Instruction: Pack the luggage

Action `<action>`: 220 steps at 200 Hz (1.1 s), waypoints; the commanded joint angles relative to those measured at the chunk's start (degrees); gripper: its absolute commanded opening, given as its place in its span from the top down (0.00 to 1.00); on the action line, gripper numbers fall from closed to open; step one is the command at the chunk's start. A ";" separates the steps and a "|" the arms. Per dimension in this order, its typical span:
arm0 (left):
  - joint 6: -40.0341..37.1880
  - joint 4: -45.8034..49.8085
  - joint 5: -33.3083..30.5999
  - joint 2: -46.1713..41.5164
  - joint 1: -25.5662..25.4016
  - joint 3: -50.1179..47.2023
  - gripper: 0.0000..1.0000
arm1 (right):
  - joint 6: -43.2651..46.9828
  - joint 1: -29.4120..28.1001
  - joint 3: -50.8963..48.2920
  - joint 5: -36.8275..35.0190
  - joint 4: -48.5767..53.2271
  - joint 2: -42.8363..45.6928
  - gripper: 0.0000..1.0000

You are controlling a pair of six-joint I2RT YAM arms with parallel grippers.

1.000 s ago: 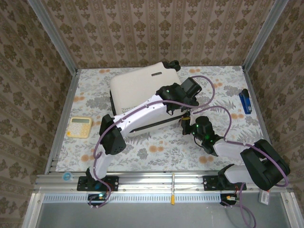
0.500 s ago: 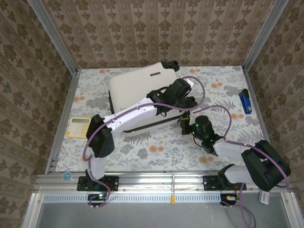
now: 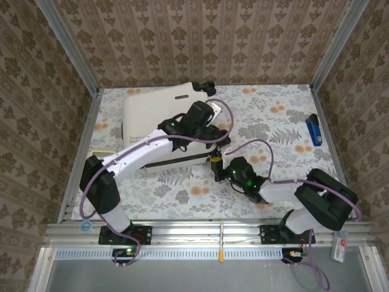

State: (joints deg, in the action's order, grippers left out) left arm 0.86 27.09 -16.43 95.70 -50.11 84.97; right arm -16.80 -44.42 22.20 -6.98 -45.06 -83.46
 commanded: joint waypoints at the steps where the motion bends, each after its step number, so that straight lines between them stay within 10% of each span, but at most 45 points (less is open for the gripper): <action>1: 0.50 9.09 -3.65 0.78 2.29 -2.67 0.31 | -1.22 -0.45 0.92 -6.21 -3.24 -2.36 1.00; 220: 1.43 9.37 -3.60 1.40 2.40 -3.81 0.33 | -15.87 6.32 3.44 -16.22 7.32 0.18 1.00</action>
State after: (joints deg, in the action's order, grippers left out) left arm 3.22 26.44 -18.15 95.90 -49.04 84.71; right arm -30.89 -41.58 24.95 -14.98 -41.76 -84.47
